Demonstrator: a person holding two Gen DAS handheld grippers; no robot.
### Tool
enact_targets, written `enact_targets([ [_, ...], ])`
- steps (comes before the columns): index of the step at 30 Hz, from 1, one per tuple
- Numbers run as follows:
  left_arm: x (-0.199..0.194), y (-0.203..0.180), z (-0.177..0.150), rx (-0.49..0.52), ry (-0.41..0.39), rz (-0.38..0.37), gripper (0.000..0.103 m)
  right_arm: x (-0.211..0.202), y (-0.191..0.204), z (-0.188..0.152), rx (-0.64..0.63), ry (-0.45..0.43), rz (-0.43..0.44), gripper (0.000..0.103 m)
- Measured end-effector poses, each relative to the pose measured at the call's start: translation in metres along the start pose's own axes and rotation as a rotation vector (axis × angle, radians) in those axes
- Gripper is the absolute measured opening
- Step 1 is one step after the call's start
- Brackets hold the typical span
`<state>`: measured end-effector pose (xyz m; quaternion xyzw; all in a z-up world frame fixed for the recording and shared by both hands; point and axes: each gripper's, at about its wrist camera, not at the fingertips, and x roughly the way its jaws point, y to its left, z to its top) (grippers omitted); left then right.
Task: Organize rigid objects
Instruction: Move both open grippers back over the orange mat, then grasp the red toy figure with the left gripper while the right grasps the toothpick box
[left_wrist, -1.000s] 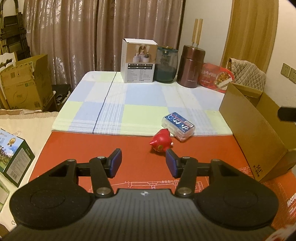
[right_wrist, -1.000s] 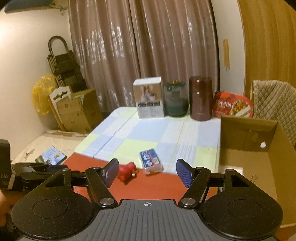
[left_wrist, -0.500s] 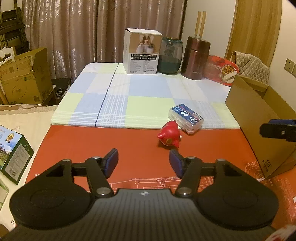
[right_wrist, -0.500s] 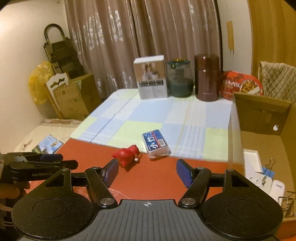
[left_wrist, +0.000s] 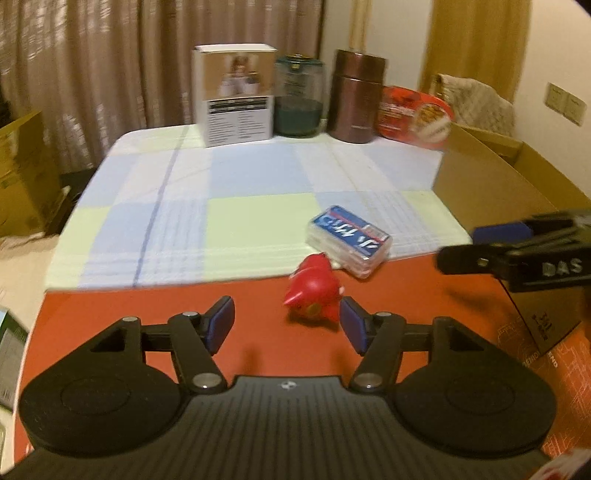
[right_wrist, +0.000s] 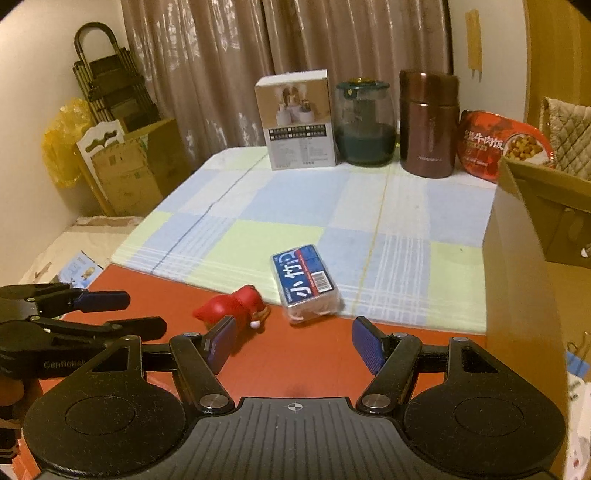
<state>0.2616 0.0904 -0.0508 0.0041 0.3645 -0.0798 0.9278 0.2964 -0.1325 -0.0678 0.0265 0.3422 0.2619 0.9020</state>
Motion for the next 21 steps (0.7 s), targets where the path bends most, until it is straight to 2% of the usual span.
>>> enact_targets([
  [8,0.038,-0.016,0.005,0.113,0.041,-0.053,0.056,0.031,-0.016,0.013,0.033,0.023,-0.010,0.066],
  [11,0.050,-0.014,0.004,0.110,0.060,-0.071,0.056,0.041,-0.021,0.016,0.048,0.036,-0.003,0.066],
  [16,0.063,-0.010,0.005,0.087,0.069,-0.080,0.044,0.054,-0.025,0.019,0.048,0.060,0.005,0.066],
  [21,0.074,-0.013,0.005,0.107,0.078,-0.096,0.041,0.060,-0.029,0.020,0.066,0.070,0.015,0.066],
])
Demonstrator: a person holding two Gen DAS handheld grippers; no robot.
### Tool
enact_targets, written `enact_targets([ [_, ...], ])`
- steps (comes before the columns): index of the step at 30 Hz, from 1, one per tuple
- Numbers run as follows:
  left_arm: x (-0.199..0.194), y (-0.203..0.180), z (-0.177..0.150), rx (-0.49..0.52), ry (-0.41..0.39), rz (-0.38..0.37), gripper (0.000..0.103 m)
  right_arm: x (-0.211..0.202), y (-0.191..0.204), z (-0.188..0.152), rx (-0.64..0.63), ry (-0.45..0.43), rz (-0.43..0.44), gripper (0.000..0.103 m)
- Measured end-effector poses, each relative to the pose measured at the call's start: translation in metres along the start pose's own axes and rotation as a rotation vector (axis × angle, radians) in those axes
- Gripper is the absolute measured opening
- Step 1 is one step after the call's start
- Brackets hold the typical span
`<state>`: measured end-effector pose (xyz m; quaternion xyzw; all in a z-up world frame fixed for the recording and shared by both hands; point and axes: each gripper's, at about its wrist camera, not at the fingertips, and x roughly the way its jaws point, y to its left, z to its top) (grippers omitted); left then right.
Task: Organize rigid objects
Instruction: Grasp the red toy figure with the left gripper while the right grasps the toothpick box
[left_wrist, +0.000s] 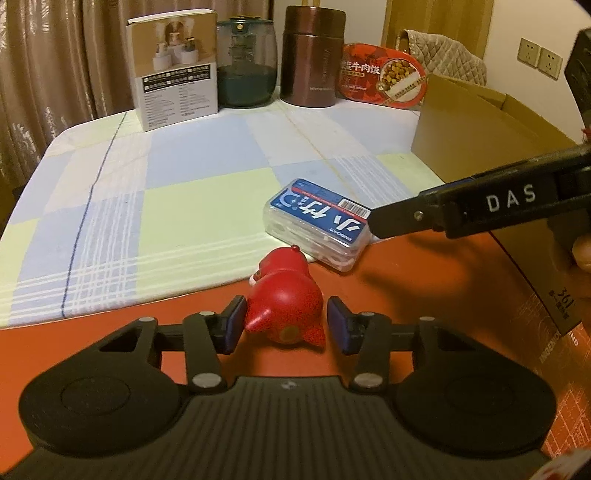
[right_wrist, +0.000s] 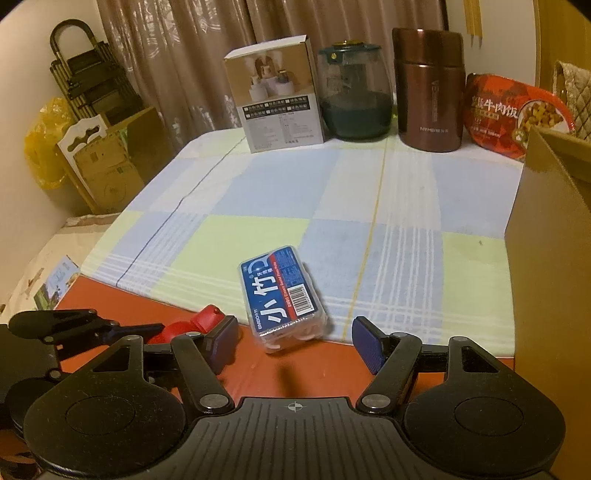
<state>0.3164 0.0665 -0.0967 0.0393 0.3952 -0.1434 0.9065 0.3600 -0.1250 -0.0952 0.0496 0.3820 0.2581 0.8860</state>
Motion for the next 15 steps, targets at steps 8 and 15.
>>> enact_targets([
  [8,0.012,0.007,0.001,-0.034,0.008,-0.002,0.041,0.009,-0.001,0.003,-0.011,0.006,0.003,0.066],
  [15,0.010,0.014,0.004,-0.068,0.031,0.010,0.041,0.018,0.004,0.005,-0.044,0.005,0.004,0.066],
])
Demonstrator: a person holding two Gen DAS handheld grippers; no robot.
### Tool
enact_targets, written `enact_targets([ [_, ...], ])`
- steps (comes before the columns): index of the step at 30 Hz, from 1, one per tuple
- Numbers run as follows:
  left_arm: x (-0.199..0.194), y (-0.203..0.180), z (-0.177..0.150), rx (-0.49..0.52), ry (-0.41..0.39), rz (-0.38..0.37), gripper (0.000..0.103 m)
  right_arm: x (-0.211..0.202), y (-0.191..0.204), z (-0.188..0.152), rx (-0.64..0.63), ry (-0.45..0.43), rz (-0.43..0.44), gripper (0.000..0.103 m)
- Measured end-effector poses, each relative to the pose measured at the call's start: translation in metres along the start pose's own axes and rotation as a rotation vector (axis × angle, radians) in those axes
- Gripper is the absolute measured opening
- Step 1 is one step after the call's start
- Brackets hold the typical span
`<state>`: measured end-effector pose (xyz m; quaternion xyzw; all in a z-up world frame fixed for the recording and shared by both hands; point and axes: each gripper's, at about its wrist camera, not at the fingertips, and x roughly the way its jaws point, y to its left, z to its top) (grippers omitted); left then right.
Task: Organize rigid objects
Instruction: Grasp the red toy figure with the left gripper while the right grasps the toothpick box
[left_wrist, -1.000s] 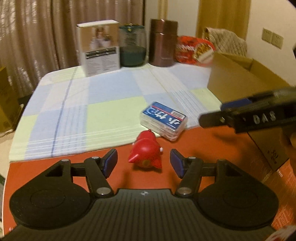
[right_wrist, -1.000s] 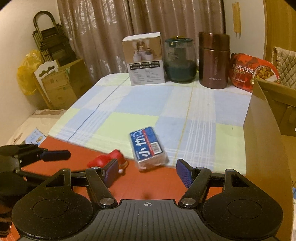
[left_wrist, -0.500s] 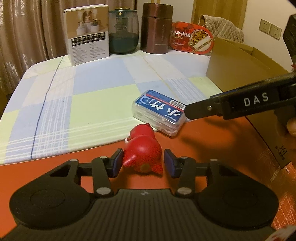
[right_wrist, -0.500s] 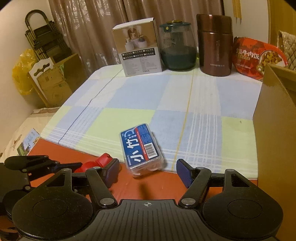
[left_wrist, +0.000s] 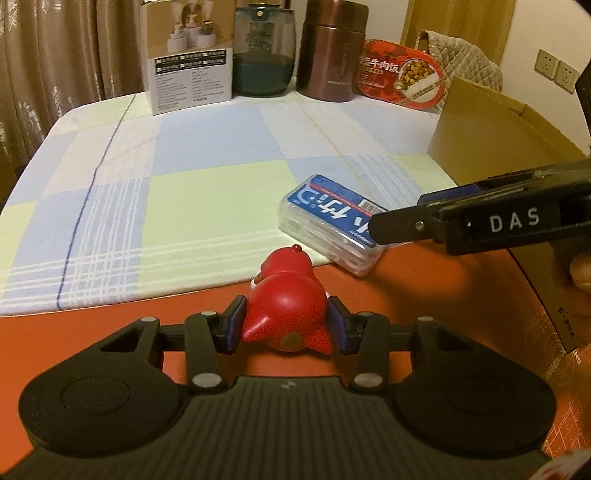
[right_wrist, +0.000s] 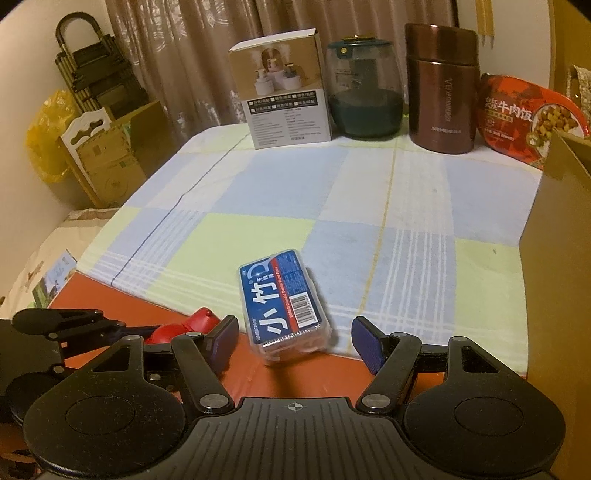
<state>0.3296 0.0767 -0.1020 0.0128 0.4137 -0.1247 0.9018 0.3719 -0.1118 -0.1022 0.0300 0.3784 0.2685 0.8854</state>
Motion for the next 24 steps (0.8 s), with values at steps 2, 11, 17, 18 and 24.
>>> enact_targets([
  [2,-0.001,0.003,0.000,-0.007,0.002,0.016,0.041,0.003,0.003,0.001,-0.020,-0.004,0.002,0.066],
  [11,-0.004,0.015,-0.001,-0.039,0.004,0.036,0.041,0.030,0.016,0.004,-0.106,0.020,-0.008,0.066],
  [17,-0.005,0.015,-0.001,-0.040,0.002,0.033,0.041,0.046,0.020,0.005,-0.142,0.047,-0.023,0.056],
  [18,-0.005,0.015,-0.001,-0.039,0.002,0.033,0.041,0.048,0.020,0.006,-0.145,0.049,-0.024,0.056],
  [24,-0.005,0.014,-0.002,-0.035,0.000,0.037,0.041,0.052,0.021,0.004,-0.160,0.055,-0.022,0.054],
])
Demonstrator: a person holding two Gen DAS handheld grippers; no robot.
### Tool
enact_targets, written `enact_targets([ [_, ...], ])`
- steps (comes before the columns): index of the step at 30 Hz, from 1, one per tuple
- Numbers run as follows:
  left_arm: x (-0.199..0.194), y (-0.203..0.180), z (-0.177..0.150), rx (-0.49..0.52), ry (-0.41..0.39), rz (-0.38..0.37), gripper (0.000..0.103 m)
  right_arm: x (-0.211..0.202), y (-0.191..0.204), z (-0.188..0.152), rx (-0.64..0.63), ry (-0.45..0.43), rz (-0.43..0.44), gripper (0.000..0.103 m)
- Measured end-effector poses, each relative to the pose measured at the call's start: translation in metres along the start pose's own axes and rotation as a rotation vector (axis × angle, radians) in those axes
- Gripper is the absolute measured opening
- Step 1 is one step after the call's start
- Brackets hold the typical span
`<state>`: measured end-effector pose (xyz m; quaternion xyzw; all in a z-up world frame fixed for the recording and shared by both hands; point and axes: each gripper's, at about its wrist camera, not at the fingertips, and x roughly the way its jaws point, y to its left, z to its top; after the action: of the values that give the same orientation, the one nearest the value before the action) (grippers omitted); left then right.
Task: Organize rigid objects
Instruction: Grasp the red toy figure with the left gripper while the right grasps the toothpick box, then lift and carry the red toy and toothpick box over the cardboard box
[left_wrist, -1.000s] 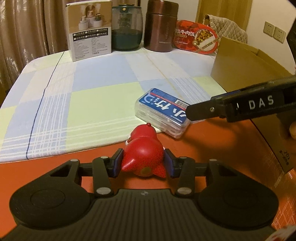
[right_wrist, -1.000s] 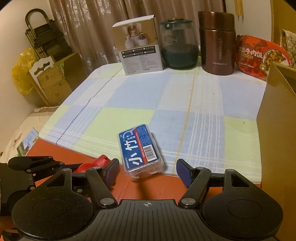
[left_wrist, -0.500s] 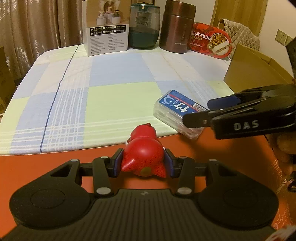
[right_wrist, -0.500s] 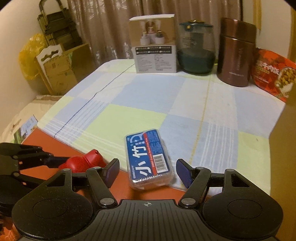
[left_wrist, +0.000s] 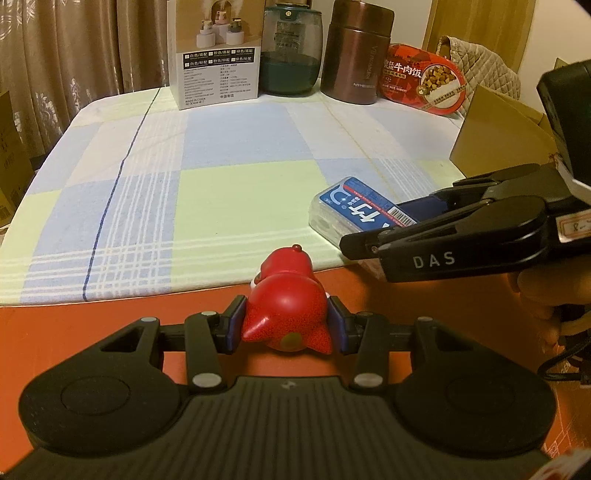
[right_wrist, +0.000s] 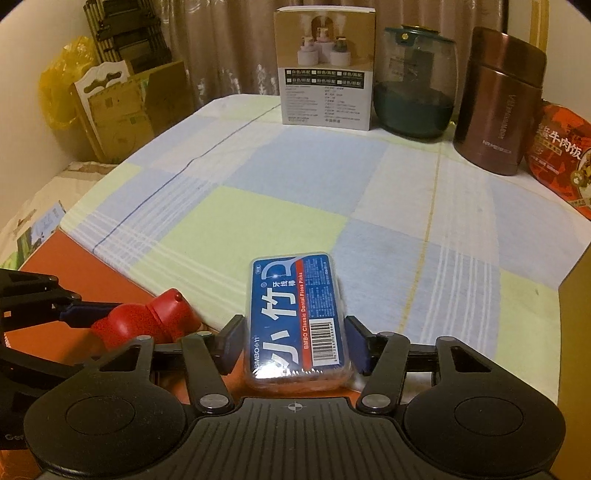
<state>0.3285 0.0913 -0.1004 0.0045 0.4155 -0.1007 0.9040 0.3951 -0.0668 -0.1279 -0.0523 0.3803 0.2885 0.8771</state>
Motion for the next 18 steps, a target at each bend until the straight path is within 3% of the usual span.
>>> enact_targets([
  [18,-0.008,0.002,-0.005,-0.033,0.011,-0.018,0.041,-0.028,0.006,-0.012,0.049,0.059,-0.014,0.053],
])
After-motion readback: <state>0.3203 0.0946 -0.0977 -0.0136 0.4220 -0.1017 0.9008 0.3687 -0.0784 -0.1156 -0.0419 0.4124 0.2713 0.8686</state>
